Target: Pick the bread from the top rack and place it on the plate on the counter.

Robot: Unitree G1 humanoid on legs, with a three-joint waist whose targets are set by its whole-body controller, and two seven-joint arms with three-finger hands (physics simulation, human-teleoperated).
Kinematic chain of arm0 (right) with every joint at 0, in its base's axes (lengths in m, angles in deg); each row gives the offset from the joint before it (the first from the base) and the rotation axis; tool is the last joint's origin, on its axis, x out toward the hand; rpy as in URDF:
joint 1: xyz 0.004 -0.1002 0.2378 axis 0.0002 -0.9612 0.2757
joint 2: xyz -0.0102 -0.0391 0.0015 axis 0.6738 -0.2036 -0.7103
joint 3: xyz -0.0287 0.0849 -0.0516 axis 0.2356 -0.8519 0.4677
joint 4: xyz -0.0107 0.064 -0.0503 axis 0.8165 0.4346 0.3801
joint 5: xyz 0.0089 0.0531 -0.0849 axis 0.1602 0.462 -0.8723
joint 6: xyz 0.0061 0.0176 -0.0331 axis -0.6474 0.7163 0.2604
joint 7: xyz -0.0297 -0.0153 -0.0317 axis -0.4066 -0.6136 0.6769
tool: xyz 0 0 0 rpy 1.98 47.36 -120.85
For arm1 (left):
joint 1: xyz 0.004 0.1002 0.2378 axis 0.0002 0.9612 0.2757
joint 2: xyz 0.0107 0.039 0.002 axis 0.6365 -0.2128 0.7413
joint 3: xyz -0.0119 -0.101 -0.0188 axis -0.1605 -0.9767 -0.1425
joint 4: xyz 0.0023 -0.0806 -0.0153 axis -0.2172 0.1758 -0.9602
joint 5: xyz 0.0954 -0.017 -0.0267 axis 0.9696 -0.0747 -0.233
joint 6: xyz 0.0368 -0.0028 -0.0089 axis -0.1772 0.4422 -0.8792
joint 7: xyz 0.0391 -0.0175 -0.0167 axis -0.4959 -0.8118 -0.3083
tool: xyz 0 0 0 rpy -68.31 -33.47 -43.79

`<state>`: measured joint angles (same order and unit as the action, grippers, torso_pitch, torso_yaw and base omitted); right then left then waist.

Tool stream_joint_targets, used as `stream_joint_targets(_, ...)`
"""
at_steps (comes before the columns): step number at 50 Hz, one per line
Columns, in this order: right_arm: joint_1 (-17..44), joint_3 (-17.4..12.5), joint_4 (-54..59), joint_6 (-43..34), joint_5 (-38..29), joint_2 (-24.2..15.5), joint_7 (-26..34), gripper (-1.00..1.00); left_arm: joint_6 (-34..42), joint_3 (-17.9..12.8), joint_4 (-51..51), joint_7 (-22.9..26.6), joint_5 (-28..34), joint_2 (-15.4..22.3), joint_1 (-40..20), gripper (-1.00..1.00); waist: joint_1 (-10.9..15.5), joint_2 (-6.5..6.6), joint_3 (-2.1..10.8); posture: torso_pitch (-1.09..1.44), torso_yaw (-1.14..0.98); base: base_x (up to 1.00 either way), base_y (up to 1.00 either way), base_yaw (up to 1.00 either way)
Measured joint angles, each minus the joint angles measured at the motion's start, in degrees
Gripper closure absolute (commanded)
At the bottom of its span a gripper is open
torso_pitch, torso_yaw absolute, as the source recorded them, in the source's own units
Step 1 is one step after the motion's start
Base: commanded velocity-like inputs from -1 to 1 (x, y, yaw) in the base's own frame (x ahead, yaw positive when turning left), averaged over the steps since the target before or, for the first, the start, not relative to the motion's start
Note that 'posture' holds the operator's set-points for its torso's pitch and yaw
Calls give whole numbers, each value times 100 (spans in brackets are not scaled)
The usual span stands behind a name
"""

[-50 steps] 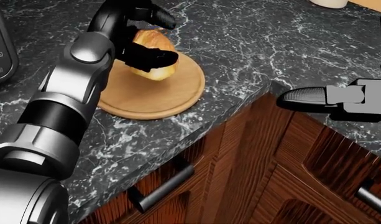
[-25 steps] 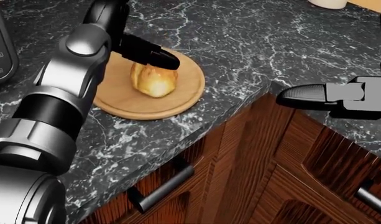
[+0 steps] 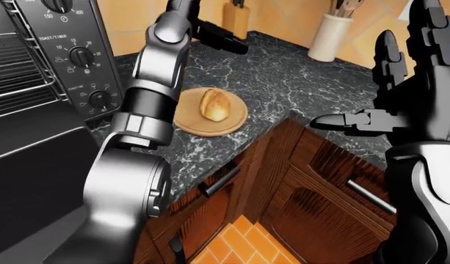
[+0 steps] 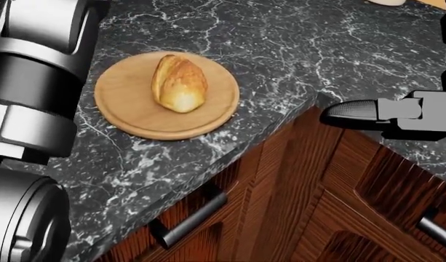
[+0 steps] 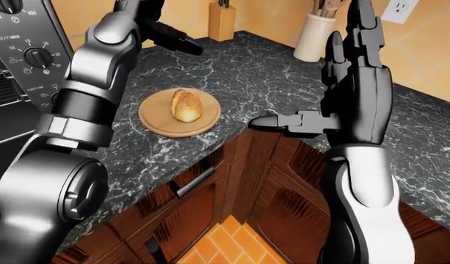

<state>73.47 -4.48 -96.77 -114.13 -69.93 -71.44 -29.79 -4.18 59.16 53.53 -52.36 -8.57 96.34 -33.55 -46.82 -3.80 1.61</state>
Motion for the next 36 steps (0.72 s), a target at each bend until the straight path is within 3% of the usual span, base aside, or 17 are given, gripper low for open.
stream_joint_targets(13,83,4,54,-31,-14,-21,10,-100,882,38,-1830,212,28,77,157,-100,-16,38,-69,0,-82,0,0,0)
stream_joint_targets(22,182,63,31,-89,4,-57,19,-100,1648,94,-3509,369,99,41,647,-100,-48,65,-113,0,-82,0,0,0)
stream_joint_targets(36,150,36,-33,-89,-75,-39,27,-100,2418,122,-4579,539,327,77,730,-100,-56,87,-116,0,-82,0,0,0)
